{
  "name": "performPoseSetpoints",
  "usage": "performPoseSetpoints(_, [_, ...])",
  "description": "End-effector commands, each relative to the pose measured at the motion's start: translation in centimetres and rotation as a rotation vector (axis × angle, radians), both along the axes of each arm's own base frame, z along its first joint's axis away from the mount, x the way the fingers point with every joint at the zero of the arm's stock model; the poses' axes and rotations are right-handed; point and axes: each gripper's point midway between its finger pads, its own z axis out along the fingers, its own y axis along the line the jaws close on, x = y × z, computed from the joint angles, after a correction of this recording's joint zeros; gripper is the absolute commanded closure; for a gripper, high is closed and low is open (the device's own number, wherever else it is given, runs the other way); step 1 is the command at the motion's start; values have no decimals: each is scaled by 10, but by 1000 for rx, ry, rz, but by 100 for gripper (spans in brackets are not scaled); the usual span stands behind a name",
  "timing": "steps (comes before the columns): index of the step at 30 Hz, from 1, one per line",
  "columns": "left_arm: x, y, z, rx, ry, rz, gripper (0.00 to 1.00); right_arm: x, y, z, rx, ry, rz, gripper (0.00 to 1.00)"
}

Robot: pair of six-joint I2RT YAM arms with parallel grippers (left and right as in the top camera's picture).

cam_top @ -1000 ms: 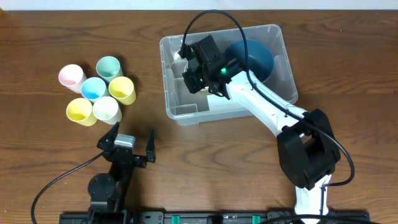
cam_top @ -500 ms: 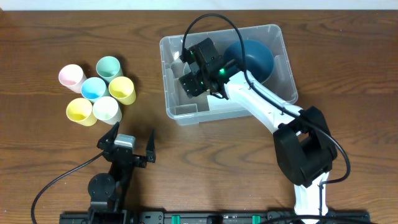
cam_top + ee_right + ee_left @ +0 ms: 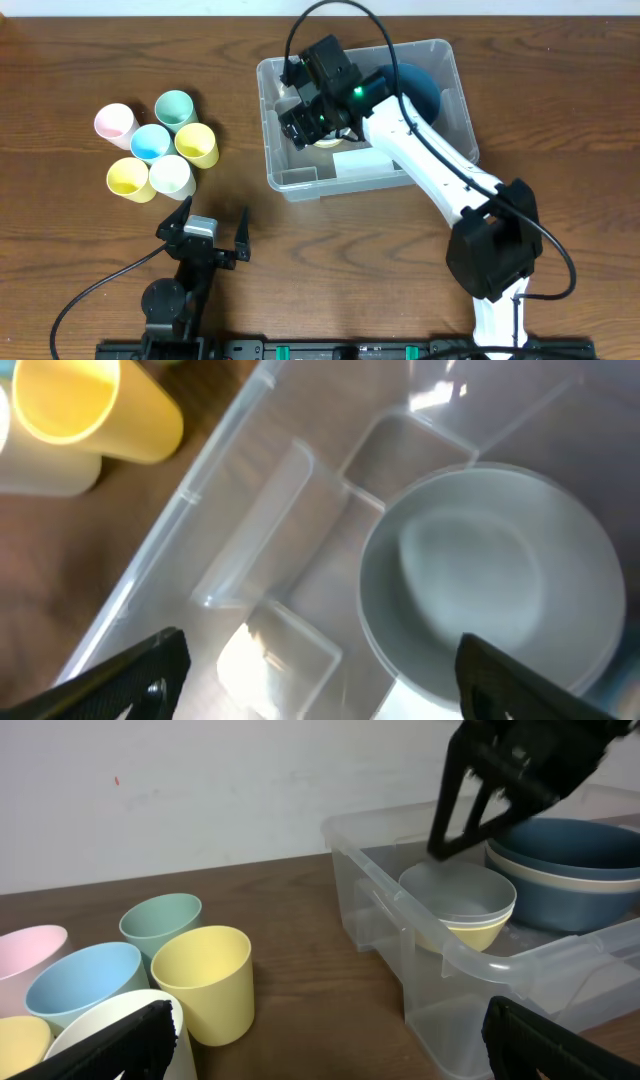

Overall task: Pack container
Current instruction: 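Carry the grey bowl into the container onto the white bowl, then release the grey bowl and withdraw the right gripper to the side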

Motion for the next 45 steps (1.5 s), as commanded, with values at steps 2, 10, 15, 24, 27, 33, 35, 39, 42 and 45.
performPoseSetpoints(2, [-1, -3, -16, 18, 42, -19, 2, 1, -29, 27, -82, -24, -140, 16])
performPoseSetpoints(10, [-1, -3, -16, 18, 42, -19, 2, -14, -121, 23, -269, 126, -360, 78])
performPoseSetpoints(15, [-1, -3, -16, 18, 42, -19, 2, -20, -172, 17, -327, 232, -461, 99])
performPoseSetpoints(24, [-1, -3, -16, 18, 42, -19, 2, -36, -226, 14, -391, 363, -558, 99])
performPoseSetpoints(27, [-1, -3, -16, 18, 42, -19, 2, -40, -236, 14, -431, 371, -580, 99])
performPoseSetpoints(33, [-1, -3, -16, 18, 42, -19, 2, -45, -242, 10, -469, 382, -587, 99])
performPoseSetpoints(35, [-1, -3, -15, 18, 41, -19, 2, -48, -243, 5, -482, 397, -585, 99])
performPoseSetpoints(39, [-1, -3, -16, 18, 42, -19, 2, -52, -247, -7, -499, 421, -587, 99])
performPoseSetpoints(42, [-1, -3, -15, 18, 41, -19, 2, -54, -250, -16, -505, 431, -591, 99])
performPoseSetpoints(45, [-1, -3, -15, 18, 41, -19, 2, -56, -252, -22, -510, 444, -597, 99])
